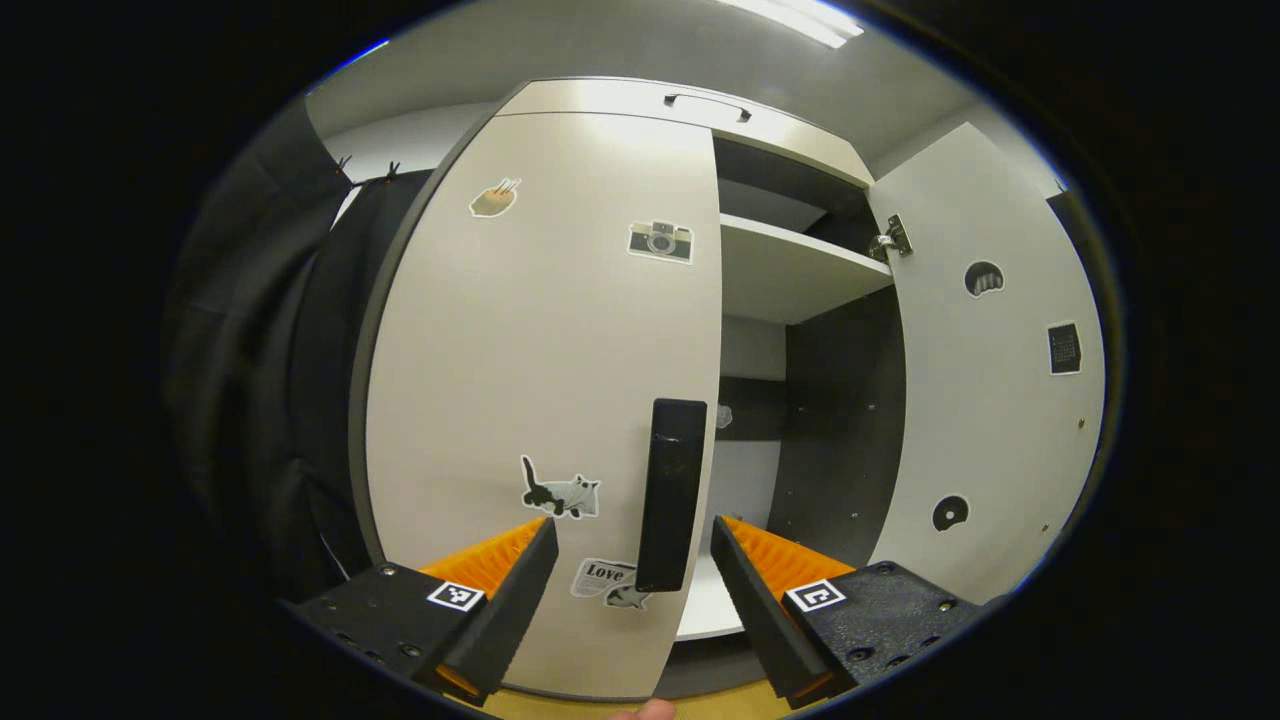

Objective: Open the right door of the double-door shoe cabinet with the right hand, and open the left door with the left hand.

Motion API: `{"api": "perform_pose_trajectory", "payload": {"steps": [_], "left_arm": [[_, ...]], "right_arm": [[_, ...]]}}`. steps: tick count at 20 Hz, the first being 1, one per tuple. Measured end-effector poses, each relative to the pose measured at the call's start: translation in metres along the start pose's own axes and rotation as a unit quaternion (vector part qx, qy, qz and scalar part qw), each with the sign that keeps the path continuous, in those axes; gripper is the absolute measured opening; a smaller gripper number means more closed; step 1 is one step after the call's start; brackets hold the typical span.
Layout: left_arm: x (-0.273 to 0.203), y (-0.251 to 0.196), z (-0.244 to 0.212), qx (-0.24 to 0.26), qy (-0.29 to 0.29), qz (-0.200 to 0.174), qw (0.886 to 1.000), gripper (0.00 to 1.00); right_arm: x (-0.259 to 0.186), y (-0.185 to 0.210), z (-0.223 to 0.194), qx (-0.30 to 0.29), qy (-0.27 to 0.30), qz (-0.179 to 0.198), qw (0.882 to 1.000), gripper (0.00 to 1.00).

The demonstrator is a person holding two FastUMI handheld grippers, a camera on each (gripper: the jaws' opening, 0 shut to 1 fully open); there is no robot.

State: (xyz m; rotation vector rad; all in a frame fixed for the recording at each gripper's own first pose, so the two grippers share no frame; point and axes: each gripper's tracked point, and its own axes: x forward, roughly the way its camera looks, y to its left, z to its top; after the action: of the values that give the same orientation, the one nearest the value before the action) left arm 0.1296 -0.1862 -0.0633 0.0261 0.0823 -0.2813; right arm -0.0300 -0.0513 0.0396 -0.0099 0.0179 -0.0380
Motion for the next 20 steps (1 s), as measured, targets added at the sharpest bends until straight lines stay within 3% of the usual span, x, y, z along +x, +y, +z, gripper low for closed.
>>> {"api": "perform_pose_trajectory", "payload": {"steps": [3, 6, 9, 15, 17, 18, 20], "left_arm": [[0.019, 0.000, 0.000, 0.018, -0.001, 0.013, 1.000, 0.94], [0.040, 0.003, -0.001, 0.040, 0.004, 0.030, 0.999, 0.94], [0.044, 0.005, -0.002, 0.057, 0.007, 0.056, 0.997, 0.92], [0.046, 0.006, -0.001, 0.049, 0.007, 0.061, 0.997, 0.89], [0.045, 0.000, -0.003, 0.052, 0.012, 0.050, 0.997, 0.80], [0.047, -0.015, -0.005, 0.044, 0.011, 0.024, 0.999, 0.75], [0.041, -0.021, -0.004, 0.069, -0.001, 0.027, 0.997, 0.24]], "right_arm": [[-0.002, -0.004, 0.003, -0.010, -0.006, -0.002, 1.000, 0.88], [-0.003, -0.008, 0.005, -0.011, -0.007, -0.006, 1.000, 1.00], [-0.003, -0.015, 0.004, -0.013, -0.009, -0.015, 1.000, 1.00], [0.008, -0.014, 0.003, -0.012, -0.005, -0.011, 1.000, 1.00], [0.012, -0.012, 0.002, -0.013, -0.003, -0.010, 1.000, 0.98], [0.013, -0.011, 0.001, -0.014, -0.001, -0.009, 1.000, 1.00], [0.015, -0.009, -0.001, -0.016, 0.003, -0.008, 1.000, 1.00]]}}
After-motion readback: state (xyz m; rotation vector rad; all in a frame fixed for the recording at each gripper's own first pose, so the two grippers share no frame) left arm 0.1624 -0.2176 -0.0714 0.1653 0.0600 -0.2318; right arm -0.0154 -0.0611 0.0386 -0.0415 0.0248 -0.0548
